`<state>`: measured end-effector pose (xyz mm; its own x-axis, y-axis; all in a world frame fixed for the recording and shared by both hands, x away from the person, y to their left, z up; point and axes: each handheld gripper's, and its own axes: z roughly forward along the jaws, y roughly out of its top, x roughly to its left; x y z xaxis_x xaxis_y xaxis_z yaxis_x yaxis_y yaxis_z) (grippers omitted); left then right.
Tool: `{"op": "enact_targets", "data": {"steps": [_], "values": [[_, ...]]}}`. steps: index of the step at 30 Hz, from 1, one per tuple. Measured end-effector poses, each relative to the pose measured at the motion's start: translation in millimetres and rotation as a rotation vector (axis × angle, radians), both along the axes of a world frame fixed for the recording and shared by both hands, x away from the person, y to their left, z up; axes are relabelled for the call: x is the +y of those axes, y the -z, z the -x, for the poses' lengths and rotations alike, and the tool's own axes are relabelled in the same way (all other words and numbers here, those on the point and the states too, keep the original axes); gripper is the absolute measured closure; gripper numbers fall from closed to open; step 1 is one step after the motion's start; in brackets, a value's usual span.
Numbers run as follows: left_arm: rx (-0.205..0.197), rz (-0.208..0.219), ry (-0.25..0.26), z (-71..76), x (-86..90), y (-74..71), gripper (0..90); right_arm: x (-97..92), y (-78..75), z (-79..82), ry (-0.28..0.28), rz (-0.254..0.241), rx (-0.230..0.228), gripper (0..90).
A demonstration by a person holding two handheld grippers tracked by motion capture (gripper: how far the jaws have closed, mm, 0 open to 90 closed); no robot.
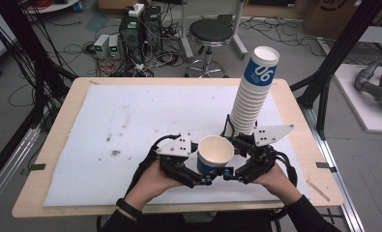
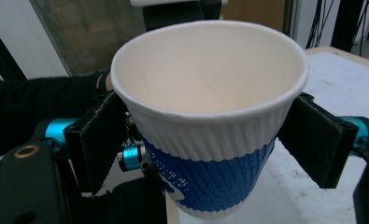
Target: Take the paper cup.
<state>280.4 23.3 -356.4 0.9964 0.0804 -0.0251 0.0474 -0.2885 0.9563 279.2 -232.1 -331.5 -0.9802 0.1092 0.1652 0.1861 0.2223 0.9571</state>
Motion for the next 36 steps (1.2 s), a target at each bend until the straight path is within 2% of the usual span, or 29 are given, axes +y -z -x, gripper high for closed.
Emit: {"op": "enact_targets", "data": {"steps": [5, 8, 17, 24, 29, 33, 36], "values": [[0.002, -0.004, 0.004, 0.8, -3.5, 2.1, 29.4, 0.0, -0.3, -0.3, 0.003, -0.038, 0.011, 17.8], [0.005, 0.011, 0.004, 0.8, -4.2, 3.0, 29.4, -0.1, 0.6, 0.0, 0.009, -0.048, 0.007, 20.1], [0.029, 0.025, 0.007, 0.1, -6.0, 6.1, 29.1, -0.6, 1.5, 0.0, 0.013, -0.044, -0.010, 22.5], [0.029, 0.028, -0.006, -0.1, -5.0, 4.8, 26.7, -1.5, 1.9, 0.0, 0.017, -0.051, -0.010, 23.1], [0.038, 0.057, -0.008, -0.6, -0.6, 1.4, 21.7, -2.0, 2.8, -0.8, 0.023, -0.049, -0.012, 23.2], [0.068, 0.104, 0.004, -1.2, 2.3, -1.3, 17.0, -1.7, 3.3, -0.9, 0.028, -0.052, -0.021, 23.3], [0.077, 0.104, -0.006, -1.8, 3.2, -2.4, 17.0, -1.5, 3.4, -0.3, 0.028, -0.053, -0.018, 23.3]]}}
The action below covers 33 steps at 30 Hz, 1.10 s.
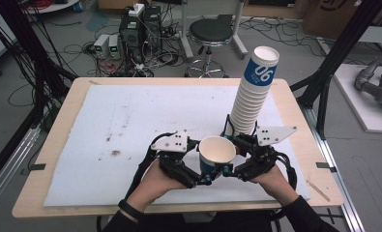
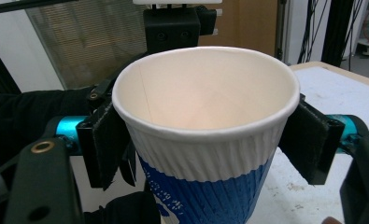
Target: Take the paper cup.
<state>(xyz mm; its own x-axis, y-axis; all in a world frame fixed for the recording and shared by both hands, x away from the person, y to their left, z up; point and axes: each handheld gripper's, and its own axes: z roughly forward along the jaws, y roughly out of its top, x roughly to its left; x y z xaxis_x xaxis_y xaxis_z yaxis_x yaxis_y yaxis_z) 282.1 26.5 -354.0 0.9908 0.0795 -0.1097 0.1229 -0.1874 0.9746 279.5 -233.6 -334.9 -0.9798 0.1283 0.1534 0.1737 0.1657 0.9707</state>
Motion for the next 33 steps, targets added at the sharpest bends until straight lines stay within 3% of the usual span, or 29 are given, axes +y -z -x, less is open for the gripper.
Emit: {"op": "enact_targets", "data": {"steps": [14, 18, 26, 33], "values": [[0.045, 0.015, 0.023, -1.4, -4.3, 2.4, 18.9, 7.0, 3.0, 2.7, -0.010, 0.003, -0.005, 23.3], [0.034, 0.018, 0.025, -1.0, -3.7, 2.2, 24.8, 7.3, 3.4, 3.3, -0.005, -0.003, -0.005, 23.4], [0.028, 0.018, 0.017, -0.7, -2.8, 1.7, 24.8, 7.6, 4.5, 2.8, -0.007, 0.000, -0.006, 18.0], [0.012, 0.030, -0.004, -3.3, 7.9, -2.6, 24.9, 1.0, 2.1, 1.6, 0.000, -0.005, -0.011, 17.0]]}}
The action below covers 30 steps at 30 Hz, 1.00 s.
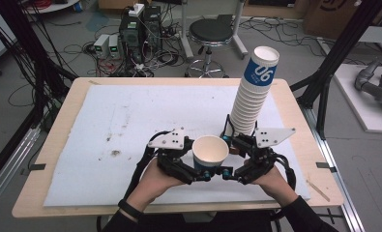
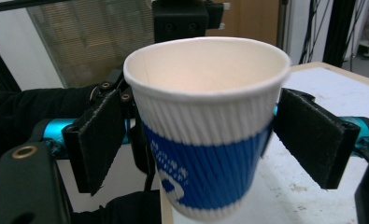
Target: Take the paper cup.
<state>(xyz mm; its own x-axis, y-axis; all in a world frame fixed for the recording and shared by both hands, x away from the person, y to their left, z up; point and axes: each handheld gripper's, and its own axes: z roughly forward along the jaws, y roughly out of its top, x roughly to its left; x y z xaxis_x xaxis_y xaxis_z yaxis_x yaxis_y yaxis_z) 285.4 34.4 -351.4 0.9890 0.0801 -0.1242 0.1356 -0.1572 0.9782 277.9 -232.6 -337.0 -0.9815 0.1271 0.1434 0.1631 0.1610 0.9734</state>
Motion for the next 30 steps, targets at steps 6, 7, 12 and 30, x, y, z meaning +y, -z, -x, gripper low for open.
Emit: {"op": "enact_targets", "data": {"steps": [6, 7, 12, 30], "values": [[-0.013, 0.023, -0.027, -0.8, 10.1, -6.4, 24.9, -8.1, -1.8, -1.7, 0.016, -0.006, -0.006, 17.0], [-0.016, 0.023, -0.026, -1.0, 11.3, -7.1, 24.9, -9.4, -1.8, -2.2, 0.018, -0.005, -0.014, 17.0], [-0.021, 0.043, -0.020, -0.9, 16.1, -10.7, 24.9, -11.3, 0.6, -3.3, 0.027, 0.013, -0.018, 17.0], [-0.030, 0.062, -0.025, 4.8, 9.1, -15.3, 25.1, 13.6, 18.5, 1.0, -0.012, 0.102, 0.000, 17.0]]}}
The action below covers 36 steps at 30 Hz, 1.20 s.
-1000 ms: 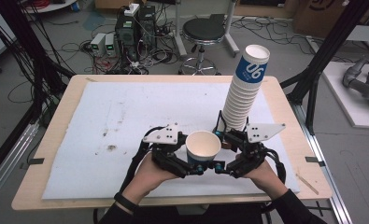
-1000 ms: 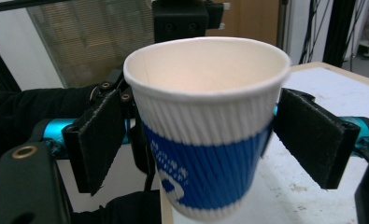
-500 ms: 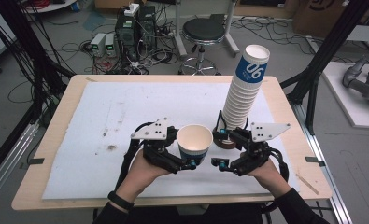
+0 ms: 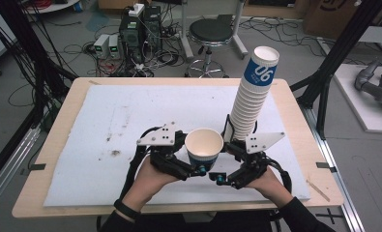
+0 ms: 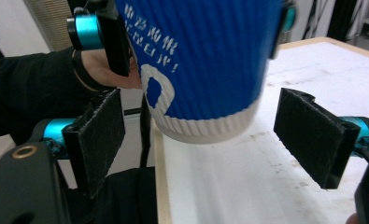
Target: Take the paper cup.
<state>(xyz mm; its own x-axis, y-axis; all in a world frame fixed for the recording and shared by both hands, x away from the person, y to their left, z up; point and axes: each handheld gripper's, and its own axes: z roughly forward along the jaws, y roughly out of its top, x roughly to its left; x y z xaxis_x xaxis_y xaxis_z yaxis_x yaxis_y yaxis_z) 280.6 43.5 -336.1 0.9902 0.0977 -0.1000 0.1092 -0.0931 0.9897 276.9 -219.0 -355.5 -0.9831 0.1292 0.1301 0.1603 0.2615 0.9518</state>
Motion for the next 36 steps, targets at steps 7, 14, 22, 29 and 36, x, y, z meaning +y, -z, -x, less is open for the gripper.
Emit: {"op": "enact_targets", "data": {"steps": [7, 14, 22, 29, 36], "values": [[0.005, -0.005, 0.014, 1.4, -6.6, 2.2, 25.1, 9.1, 3.5, 2.4, -0.009, 0.003, 0.013, 17.2], [0.007, -0.010, 0.023, 2.6, -12.0, 4.5, 25.0, 11.6, 6.5, 2.4, -0.010, 0.006, 0.015, 29.0], [0.018, 0.010, 0.032, 3.1, -10.4, 2.8, 19.4, 10.7, 7.4, 2.0, -0.019, 0.004, 0.016, 29.8], [0.022, 0.038, 0.029, 3.4, -6.1, -2.7, 18.3, 13.0, 10.0, 2.6, -0.016, 0.019, -0.008, 29.9], [0.029, 0.039, 0.030, 3.8, -6.4, -2.9, 18.0, 13.1, 10.1, 2.6, -0.014, 0.030, -0.014, 30.0]]}}
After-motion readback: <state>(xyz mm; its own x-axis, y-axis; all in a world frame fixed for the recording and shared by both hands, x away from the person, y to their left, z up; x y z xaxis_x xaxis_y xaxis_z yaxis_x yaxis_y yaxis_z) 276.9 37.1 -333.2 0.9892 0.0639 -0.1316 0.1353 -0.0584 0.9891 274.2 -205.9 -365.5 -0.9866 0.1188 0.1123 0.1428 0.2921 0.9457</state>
